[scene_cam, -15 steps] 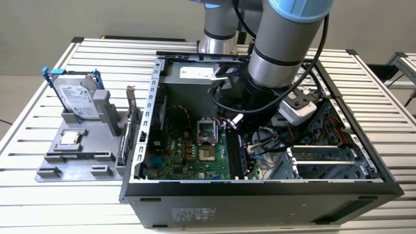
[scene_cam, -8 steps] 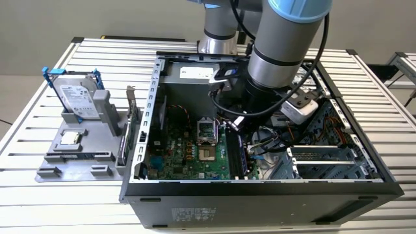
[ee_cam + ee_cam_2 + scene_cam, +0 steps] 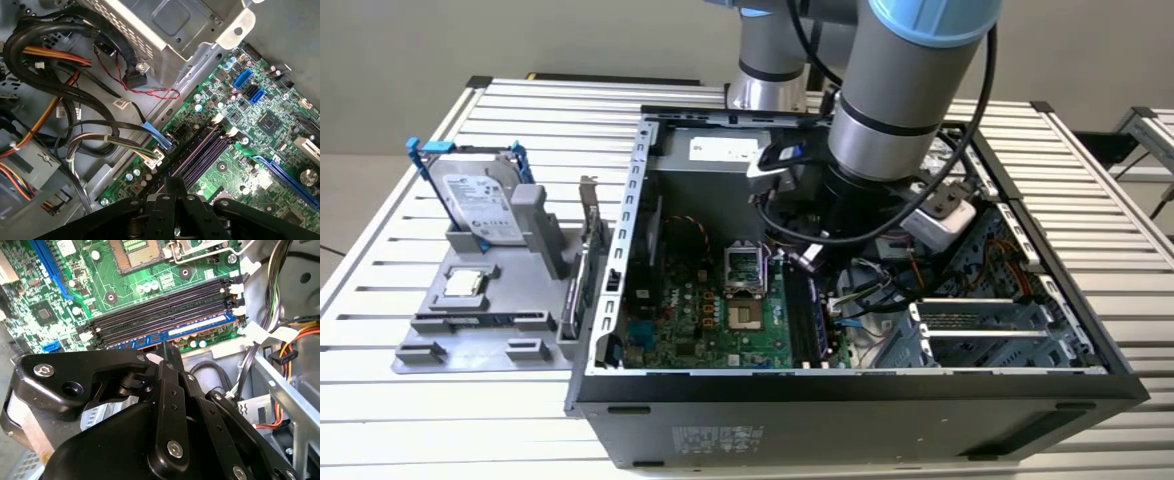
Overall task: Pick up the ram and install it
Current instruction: 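Press down the ram until it locks into place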
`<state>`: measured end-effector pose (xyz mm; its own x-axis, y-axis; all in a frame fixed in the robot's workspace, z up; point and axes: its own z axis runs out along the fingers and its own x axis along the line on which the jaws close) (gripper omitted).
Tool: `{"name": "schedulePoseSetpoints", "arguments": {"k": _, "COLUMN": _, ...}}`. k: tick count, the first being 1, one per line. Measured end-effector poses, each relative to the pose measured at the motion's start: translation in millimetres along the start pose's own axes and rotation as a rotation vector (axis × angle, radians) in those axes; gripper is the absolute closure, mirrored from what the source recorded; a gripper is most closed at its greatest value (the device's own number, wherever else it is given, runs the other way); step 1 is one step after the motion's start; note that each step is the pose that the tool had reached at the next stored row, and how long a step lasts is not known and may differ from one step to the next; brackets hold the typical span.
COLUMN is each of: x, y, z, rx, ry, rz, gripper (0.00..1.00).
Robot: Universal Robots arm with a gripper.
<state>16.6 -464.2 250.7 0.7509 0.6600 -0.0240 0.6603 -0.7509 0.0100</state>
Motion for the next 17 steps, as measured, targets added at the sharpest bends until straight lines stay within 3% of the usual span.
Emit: {"name": "schedulePoseSetpoints", "arguments": {"k": 17, "x": 0.1, "y": -1.0, "z": 0.0, "rx": -0.0046, "ry": 0.0018, "rz": -0.195, "gripper": 1.00}}
